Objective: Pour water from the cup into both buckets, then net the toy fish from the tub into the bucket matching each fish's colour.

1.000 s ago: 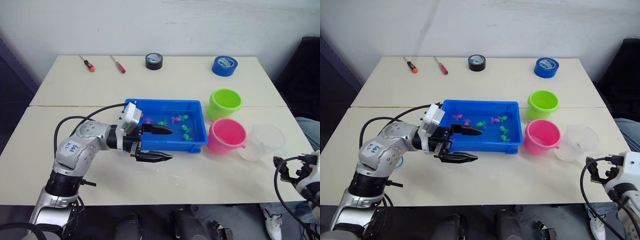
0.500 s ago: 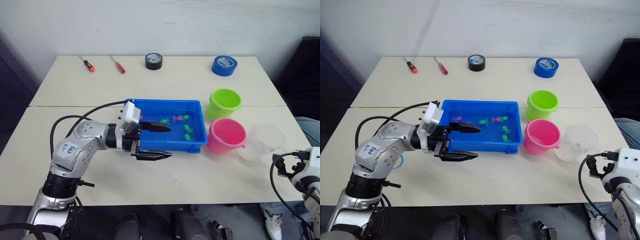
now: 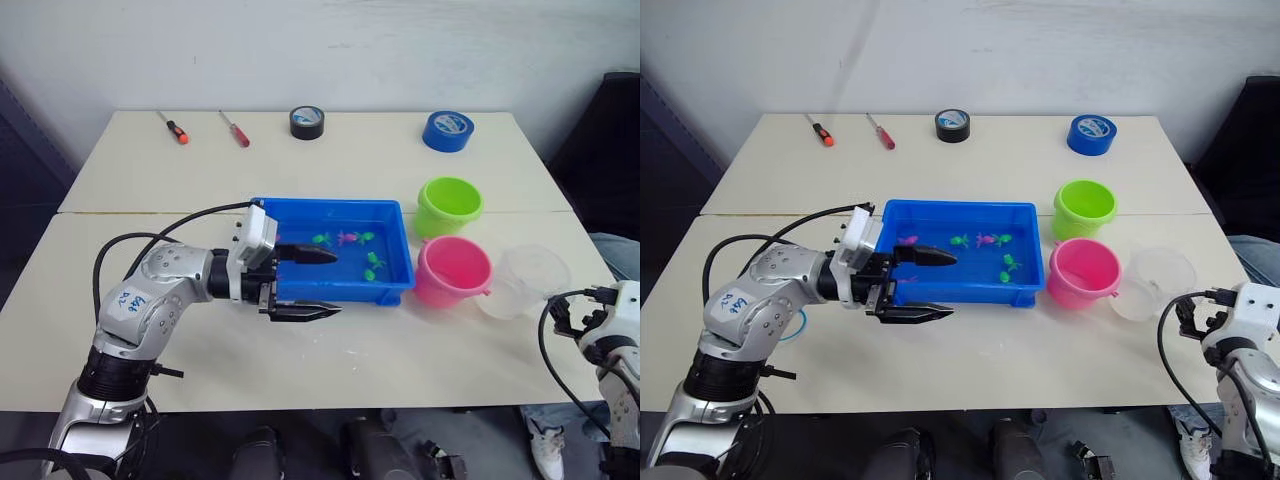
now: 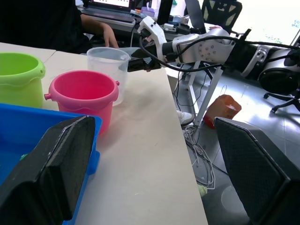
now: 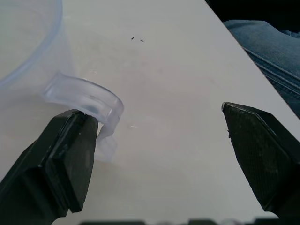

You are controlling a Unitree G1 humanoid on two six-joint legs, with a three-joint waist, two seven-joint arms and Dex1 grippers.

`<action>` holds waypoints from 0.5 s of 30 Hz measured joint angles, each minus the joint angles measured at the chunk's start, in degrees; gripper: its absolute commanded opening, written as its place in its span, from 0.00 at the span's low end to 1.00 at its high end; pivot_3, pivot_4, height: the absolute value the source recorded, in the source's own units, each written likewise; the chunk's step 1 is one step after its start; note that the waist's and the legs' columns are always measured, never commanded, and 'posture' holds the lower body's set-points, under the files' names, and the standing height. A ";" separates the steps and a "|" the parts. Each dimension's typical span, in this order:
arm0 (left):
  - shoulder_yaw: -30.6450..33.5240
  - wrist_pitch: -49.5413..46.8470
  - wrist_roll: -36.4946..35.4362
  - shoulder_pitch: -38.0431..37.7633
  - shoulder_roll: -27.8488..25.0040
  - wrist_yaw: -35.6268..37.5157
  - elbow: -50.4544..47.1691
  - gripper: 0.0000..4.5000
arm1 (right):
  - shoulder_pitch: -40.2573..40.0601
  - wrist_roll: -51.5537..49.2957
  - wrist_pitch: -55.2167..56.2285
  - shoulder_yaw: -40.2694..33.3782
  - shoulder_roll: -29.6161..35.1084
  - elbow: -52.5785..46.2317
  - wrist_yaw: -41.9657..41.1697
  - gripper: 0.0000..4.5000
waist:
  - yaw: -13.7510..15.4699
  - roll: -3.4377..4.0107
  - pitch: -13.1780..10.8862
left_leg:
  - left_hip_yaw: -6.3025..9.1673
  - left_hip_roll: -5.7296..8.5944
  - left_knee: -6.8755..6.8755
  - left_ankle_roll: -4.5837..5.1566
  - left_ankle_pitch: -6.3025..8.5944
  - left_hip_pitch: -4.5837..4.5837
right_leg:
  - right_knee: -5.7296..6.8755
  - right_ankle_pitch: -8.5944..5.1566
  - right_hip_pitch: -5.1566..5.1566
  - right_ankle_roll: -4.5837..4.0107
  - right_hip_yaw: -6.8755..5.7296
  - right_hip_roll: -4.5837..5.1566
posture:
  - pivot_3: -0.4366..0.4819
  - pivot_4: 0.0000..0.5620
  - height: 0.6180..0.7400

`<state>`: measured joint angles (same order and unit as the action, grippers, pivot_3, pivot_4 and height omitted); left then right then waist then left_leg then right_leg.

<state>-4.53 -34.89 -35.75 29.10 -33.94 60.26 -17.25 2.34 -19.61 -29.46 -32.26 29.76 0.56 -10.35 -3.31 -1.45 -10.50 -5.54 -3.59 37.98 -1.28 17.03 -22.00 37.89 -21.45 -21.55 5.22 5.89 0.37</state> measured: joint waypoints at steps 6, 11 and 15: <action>0.05 0.02 0.00 -0.02 -0.40 -0.67 -0.04 0.99 | 2.42 0.58 3.15 0.57 0.00 4.24 -0.83 0.94 | 0.00 0.03 -0.01 | -0.01 0.00 0.00 0.00 0.00 0.00 | 0.00 0.00 0.00 0.00 0.00 0.00 | 0.48 0.27 1.00; 0.14 0.02 -0.01 -0.01 -0.54 -0.90 -0.04 1.00 | 4.20 0.60 5.93 1.56 0.00 7.65 -2.05 0.49 | -0.04 0.04 -0.01 | -0.01 0.00 0.00 0.00 0.00 0.01 | 0.00 0.00 0.00 0.00 0.00 0.00 | 0.48 0.27 1.00; 0.19 0.09 -0.01 -0.01 -0.83 -0.89 -0.04 1.00 | 5.19 0.43 8.34 2.52 -0.01 9.53 -3.58 0.09 | -0.03 0.05 -0.02 | 0.00 0.00 0.00 0.00 0.00 0.01 | 0.00 0.00 0.00 0.00 0.00 0.00 | 0.48 0.27 1.00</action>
<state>-4.34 -34.80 -35.76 29.09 -34.76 59.36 -17.29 7.53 -19.18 -21.13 -29.75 29.75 10.09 -13.94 -3.34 -1.41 -10.51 -5.54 -3.59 37.98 -1.29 17.03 -21.99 37.88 -21.45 -21.55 5.22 5.88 0.37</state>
